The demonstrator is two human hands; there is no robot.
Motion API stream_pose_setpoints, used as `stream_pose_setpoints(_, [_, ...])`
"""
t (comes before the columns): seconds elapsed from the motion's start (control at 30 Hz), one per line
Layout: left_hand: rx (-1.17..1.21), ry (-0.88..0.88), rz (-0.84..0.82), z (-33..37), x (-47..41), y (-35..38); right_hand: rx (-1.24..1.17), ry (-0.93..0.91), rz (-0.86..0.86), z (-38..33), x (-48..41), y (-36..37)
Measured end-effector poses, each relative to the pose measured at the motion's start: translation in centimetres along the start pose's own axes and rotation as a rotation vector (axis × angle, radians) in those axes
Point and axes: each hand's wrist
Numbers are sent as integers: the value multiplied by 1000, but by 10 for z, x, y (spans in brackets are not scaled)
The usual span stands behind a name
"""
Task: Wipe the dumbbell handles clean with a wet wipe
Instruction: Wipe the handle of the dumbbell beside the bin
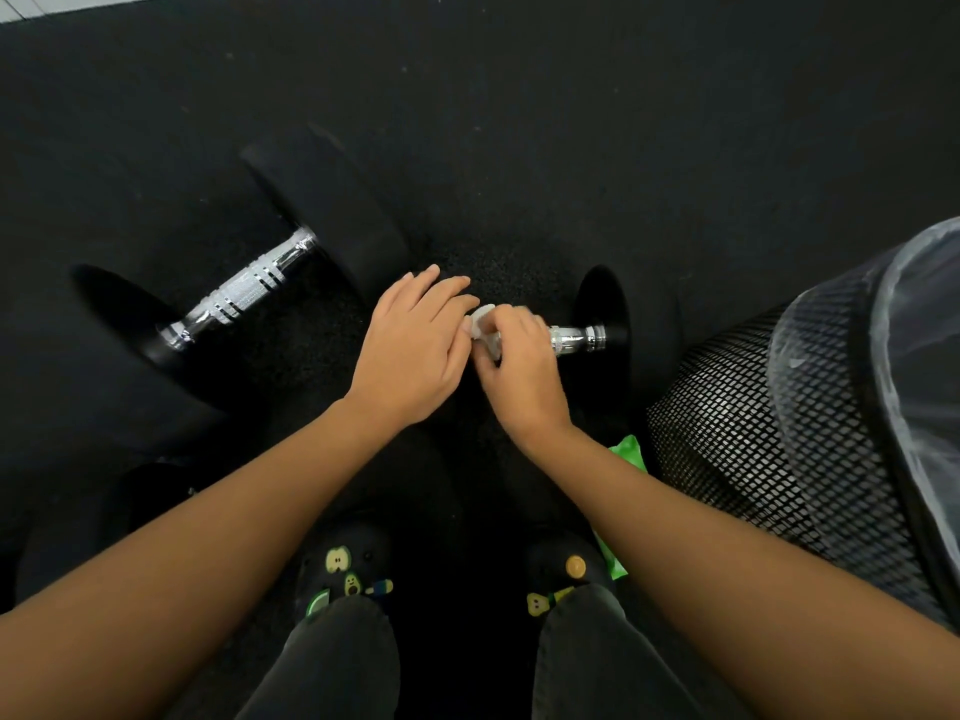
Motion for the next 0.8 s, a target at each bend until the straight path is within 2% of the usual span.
stream_pose_setpoints(0.07, [4,0,13,0,0,0,76,-79,-44,7,5,5])
stream_pose_setpoints(0.27, [-6,7,28,-1,0,1,280,-306,-27,31,11,1])
stream_pose_setpoints(0.4, [-2,8,43,0,1,1,277,-273,-29,41,18,-2])
stream_pose_setpoints(0.53, [-3,7,26,0,1,1,245,-275,16,28,11,-1])
stream_pose_setpoints(0.63, [0,2,15,1,0,0,248,-281,-12,20,3,0])
stream_pose_setpoints(0.8, [1,1,22,1,0,1,329,-366,-34,25,2,-1])
Point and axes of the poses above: each hand's wrist, its own x-axis away from the middle knuckle, its own y-axis out of the palm, z = x × y, and after that the axes turned 1 degree about -z, right-handed
